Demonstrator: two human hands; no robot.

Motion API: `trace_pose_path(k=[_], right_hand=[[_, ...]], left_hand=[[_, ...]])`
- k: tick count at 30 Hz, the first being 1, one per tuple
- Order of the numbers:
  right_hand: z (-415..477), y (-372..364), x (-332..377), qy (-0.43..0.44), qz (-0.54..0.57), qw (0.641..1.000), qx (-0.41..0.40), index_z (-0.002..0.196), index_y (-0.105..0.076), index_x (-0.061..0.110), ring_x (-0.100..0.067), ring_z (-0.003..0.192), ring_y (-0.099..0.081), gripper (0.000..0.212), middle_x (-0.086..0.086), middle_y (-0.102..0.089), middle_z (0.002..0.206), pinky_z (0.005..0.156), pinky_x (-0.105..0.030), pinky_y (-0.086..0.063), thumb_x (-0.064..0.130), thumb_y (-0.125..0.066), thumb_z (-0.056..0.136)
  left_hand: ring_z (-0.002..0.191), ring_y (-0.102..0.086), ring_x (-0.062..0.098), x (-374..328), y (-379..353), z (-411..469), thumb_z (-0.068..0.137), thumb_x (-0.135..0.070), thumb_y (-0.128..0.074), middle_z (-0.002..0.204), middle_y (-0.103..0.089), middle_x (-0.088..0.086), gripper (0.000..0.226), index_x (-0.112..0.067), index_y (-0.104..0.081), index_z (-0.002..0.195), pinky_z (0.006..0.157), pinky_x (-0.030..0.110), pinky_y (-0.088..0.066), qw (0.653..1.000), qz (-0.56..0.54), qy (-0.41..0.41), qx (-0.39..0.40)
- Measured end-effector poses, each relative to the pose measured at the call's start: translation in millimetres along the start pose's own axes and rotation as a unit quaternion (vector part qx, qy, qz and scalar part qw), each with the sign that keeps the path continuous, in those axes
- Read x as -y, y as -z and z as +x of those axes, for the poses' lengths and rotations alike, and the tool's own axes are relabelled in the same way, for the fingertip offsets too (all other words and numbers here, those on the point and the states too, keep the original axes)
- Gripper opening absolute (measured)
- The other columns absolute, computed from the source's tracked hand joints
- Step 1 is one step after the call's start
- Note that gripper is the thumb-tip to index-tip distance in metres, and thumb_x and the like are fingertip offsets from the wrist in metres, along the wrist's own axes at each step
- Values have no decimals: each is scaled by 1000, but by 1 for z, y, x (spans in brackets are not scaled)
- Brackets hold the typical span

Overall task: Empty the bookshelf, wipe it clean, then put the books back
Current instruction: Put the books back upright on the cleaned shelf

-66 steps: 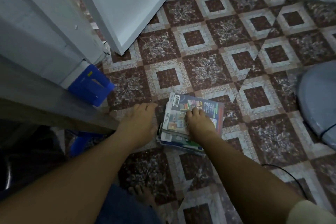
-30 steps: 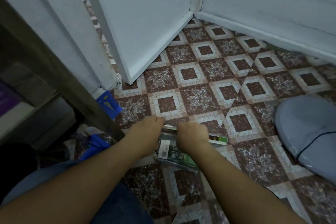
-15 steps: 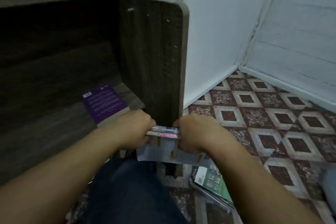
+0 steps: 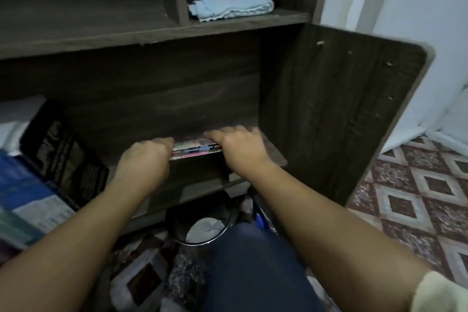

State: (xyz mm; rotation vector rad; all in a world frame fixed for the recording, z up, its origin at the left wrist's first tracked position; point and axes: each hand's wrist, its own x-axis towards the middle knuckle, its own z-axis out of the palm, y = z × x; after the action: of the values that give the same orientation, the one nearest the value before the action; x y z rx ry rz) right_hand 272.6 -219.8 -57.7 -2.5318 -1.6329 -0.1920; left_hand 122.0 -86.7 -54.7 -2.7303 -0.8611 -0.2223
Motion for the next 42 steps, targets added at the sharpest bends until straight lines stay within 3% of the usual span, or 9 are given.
trace_pose_path(k=[7,12,15,18,27,29,33,37,42], right_hand=[[39,-86,60,62,-11,997,53,150,-26,35,-34,133,-37,59,-4,-39,149,106,-58,-29,13,-42,97],[33,-137,72,54,17,990,131,148,-30,33,-32,137,-30,57,-4,-30,154,102,-55,-31,9,-40,98],[32,-141,64,42,83,978,189,152,-19,35,-27,148,-8,73,2,-8,163,113,-54,-21,9,-51,93],[38,-139,53,60,108,966,228,154,-13,36,-26,149,-2,81,4,-3,163,118,-49,-21,28,-63,90],[47,-147,52,47,18,980,190,152,-19,40,-27,149,-13,66,1,-17,162,118,-49,-15,17,-51,99],[35,-140,39,52,28,986,153,151,-25,36,-28,146,-20,60,-3,-26,158,118,-46,-15,19,-49,98],[-12,-119,2,20,84,990,108,136,-50,25,-30,125,-48,45,-8,-53,135,103,-35,-37,24,-54,92],[-79,-99,-47,-108,194,959,173,119,-62,22,-30,105,-61,29,-9,-65,115,87,-37,-51,24,-53,92],[-170,-91,-115,-197,165,935,243,107,-67,10,-30,105,-61,24,-13,-66,112,85,-33,-47,18,-47,95]], left_hand=[[119,-56,24,38,-70,-43,94,-11,-46,130,-57,7,47,-17,-43,140,94,34,-45,994,-19,94,57],[119,-56,25,48,-120,-55,95,-13,-44,143,-46,3,49,-24,-36,142,94,34,-48,979,-65,81,173],[140,-34,24,55,-132,-50,94,-49,-50,159,-22,6,69,-20,-23,151,108,36,-36,967,-89,63,230],[144,-26,22,61,-133,-46,80,-75,-43,160,-18,7,94,-19,-20,152,109,36,-31,965,-85,36,245],[126,-44,26,30,-130,-29,90,-44,-61,137,-44,6,60,-12,-41,137,100,38,-39,970,-80,107,204],[128,-42,23,18,-124,-26,87,-44,-63,132,-51,3,52,-17,-48,129,103,37,-35,981,-41,77,176],[118,-51,23,-29,-105,-19,87,-51,-58,122,-57,1,43,-24,-54,120,97,34,-39,991,-68,-28,116],[111,-56,27,-110,-77,-10,91,-46,-53,116,-61,5,34,-19,-58,112,87,33,-44,979,-109,-131,107],[105,-58,22,-207,-64,-11,92,-42,-53,115,-60,0,25,-26,-61,109,86,36,-47,944,-149,-237,177]])
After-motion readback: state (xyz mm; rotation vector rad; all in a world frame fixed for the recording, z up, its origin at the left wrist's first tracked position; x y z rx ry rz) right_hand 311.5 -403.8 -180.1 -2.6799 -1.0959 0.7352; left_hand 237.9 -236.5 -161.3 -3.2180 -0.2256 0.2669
